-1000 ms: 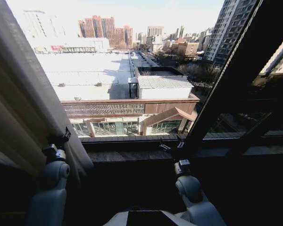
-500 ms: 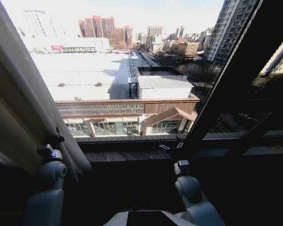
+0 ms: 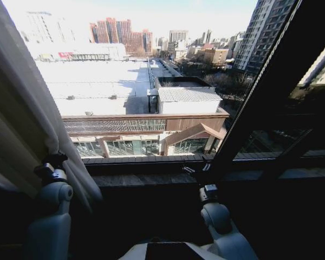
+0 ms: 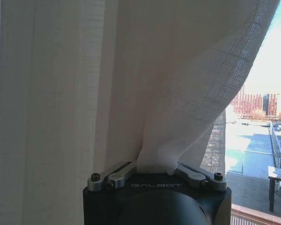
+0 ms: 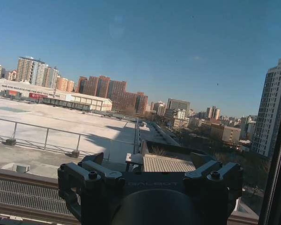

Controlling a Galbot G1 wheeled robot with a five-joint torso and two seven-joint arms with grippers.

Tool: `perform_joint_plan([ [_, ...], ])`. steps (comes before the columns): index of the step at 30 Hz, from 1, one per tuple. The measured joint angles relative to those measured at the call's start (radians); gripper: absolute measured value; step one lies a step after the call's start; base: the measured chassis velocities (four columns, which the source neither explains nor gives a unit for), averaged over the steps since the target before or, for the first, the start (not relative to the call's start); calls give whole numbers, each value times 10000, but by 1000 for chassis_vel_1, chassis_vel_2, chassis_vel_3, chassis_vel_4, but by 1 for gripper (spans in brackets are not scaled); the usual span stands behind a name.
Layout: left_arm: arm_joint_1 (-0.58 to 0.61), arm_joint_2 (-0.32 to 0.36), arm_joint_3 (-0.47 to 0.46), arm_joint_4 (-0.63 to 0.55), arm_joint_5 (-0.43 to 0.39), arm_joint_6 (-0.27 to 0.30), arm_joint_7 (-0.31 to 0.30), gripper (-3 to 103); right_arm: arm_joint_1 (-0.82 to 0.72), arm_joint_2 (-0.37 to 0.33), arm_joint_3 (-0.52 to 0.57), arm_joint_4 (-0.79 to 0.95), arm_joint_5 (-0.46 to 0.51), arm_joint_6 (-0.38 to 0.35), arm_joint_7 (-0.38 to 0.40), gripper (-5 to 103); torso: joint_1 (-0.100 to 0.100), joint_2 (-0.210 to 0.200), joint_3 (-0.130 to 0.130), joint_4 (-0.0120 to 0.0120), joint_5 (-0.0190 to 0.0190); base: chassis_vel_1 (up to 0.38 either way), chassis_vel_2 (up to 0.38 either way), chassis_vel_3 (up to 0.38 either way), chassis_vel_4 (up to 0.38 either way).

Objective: Open the curtains by pulling them apart, changing their state from closed to fully open.

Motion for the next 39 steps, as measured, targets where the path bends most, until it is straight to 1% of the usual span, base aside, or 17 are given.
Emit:
perform_joint_plan([
  [2,-147,254,-484,335,-267,98,-225,0,10,-20,4,2,0,-2,1,100,0,0,0,0,-1,0,0,0,0],
  [3,-147,254,-484,335,-267,98,-225,0,10,-20,4,2,0,-2,1,100,0,0,0,0,-1,0,0,0,0],
  [7,-439,757,-1239,1072,-649,163,-451,0,32,-3,-39,-2,0,-7,0,100,0,0,0,0,-2,0,0,0,0],
  [8,-439,757,-1239,1072,-649,163,-451,0,32,-3,-39,-2,0,-7,0,100,0,0,0,0,-2,0,0,0,0],
  [13,-790,1439,-2051,2145,-867,190,-543,0,73,31,-105,-30,-11,-9,-16,100,0,0,0,0,-2,0,0,0,0],
  [18,-937,1756,-2450,2818,-1015,291,-773,0,78,39,-118,-30,-13,-11,-31,100,-1,0,0,0,1,0,0,0,0],
  [19,-937,1756,-2450,2818,-1015,291,-773,0,78,39,-118,-30,-13,-11,-31,100,-1,0,0,0,1,0,0,0,0],
  [22,-1181,1986,-2561,3485,-1038,312,-945,0,70,47,-152,-30,-18,-11,-43,100,-1,0,-1,-1,2,0,0,0,0],
  [25,-1294,2097,-2542,3803,-1039,344,-1009,0,61,48,-166,-30,-22,-11,-51,100,0,0,-1,-1,-1,0,0,0,0],
  [29,-1433,2151,-2363,4046,-1038,382,-1299,0,57,59,-215,-30,-33,-11,-58,100,0,0,0,0,3,0,0,0,0],
  [32,-1465,2114,-2248,4042,-1022,433,-1432,0,58,73,-228,-20,-36,-11,-61,100,-1,0,-1,-1,3,0,0,0,0],
  [34,-1378,2014,-2150,3817,-1009,590,-1440,0,56,75,-228,-13,-38,-11,-63,100,0,0,-1,2,2,0,0,0,0],
  [35,-1320,1960,-2104,3704,-998,654,-1429,-2,52,74,-228,-12,-39,-11,-63,100,0,0,-1,2,2,0,0,0,0],
  [36,-1320,1960,-2104,3704,-998,654,-1429,-2,52,74,-228,-12,-39,-11,-63,100,0,0,-1,2,2,0,0,0,0],
  [37,-1255,1888,-2054,3586,-996,745,-1346,1,49,72,-226,-13,-40,-11,-64,100,0,0,-1,2,3,0,0,0,0],
  [38,-1200,1824,-2005,3511,-995,771,-1258,7,48,72,-226,-13,-41,-11,-65,100,0,0,0,3,-7,0,0,0,0],
  [39,-1158,1771,-1960,3427,-988,776,-1192,7,49,71,-224,-12,-43,-11,-64,100,0,0,0,2,-7,0,0,0,0],
])
